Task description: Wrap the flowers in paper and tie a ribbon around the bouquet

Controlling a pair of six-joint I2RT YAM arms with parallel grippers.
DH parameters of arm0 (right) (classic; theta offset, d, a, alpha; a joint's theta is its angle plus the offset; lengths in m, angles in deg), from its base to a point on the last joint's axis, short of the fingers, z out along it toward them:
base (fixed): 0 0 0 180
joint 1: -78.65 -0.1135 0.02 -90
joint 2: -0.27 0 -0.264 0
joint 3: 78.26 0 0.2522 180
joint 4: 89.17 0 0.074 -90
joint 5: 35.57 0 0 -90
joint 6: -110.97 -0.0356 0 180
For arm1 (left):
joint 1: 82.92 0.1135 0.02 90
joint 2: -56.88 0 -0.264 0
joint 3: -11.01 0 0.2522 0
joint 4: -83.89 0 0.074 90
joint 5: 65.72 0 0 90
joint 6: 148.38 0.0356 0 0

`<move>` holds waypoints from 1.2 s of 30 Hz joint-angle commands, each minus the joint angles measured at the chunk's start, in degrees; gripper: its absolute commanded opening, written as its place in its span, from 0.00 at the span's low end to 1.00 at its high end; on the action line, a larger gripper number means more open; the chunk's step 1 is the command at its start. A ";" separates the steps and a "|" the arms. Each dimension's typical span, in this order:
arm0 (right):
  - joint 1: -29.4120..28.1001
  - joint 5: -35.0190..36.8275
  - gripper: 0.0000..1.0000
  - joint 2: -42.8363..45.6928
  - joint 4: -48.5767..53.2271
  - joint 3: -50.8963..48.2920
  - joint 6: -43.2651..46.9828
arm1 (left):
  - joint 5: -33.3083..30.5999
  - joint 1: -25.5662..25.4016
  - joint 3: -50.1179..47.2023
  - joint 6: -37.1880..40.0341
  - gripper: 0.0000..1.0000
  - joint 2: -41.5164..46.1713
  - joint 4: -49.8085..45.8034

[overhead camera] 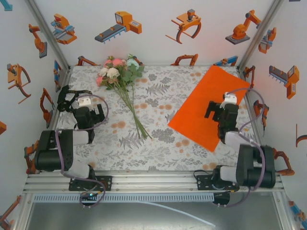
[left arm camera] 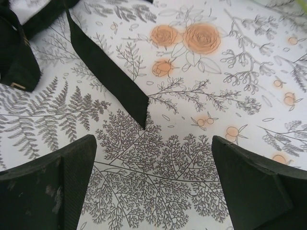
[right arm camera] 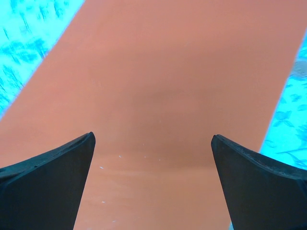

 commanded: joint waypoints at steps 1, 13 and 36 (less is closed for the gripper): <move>0.04 7.21 0.99 8.21 25.73 9.85 -16.27 | -3.44 -2.31 3.25 2.66 0.97 10.71 -10.79; 11.52 -4.57 0.99 -0.36 64.11 26.72 -29.66 | 12.57 -23.23 16.22 -9.90 0.97 33.18 -37.33; 11.81 -14.43 0.80 5.72 58.38 0.71 -36.91 | 10.60 -45.90 18.47 -5.89 0.97 26.50 -38.04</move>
